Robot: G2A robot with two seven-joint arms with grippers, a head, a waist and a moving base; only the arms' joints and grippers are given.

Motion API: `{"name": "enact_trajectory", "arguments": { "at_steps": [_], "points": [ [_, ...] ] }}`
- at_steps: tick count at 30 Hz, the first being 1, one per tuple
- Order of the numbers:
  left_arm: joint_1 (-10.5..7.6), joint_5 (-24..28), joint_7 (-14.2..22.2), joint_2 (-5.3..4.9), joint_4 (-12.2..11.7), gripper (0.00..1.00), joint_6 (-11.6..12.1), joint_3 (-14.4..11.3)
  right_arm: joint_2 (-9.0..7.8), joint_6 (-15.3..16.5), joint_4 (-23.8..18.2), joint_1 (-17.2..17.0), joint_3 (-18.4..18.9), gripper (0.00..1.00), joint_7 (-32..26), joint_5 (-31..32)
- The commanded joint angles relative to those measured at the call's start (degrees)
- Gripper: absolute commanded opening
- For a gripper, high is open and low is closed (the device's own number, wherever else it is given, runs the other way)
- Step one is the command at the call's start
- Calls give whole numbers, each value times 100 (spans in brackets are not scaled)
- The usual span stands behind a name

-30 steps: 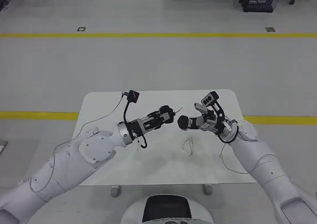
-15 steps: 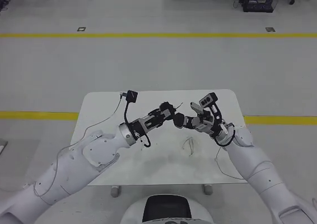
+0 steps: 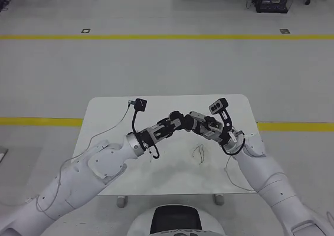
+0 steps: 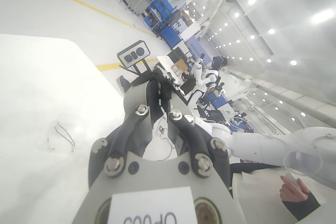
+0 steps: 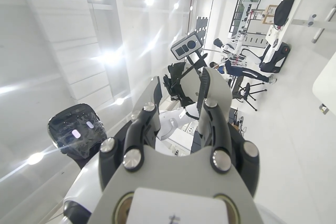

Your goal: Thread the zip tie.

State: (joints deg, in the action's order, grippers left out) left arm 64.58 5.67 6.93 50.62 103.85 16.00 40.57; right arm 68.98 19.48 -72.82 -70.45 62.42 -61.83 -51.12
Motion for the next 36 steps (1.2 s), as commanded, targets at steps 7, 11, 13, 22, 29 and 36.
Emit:
{"name": "enact_trajectory", "arguments": {
  "at_steps": [7,11,13,22,29,36],
  "points": [
    [118,-76,98,40,37,0,-61,124,54,0,-7,-37,74,24,-36,88],
    [162,-108,147,65,44,0,-85,176,74,0,-6,-53,119,18,-48,128],
    [177,-132,189,79,46,0,-107,199,83,0,-3,-62,146,15,-59,131],
    [215,-193,304,155,22,0,-155,266,121,0,57,-69,227,8,-99,152],
    [228,-220,383,219,-19,0,-156,298,151,0,113,-61,273,9,-120,164],
    [236,-240,448,279,-65,0,-169,342,178,0,185,-26,275,7,-167,174]
  ]
}}
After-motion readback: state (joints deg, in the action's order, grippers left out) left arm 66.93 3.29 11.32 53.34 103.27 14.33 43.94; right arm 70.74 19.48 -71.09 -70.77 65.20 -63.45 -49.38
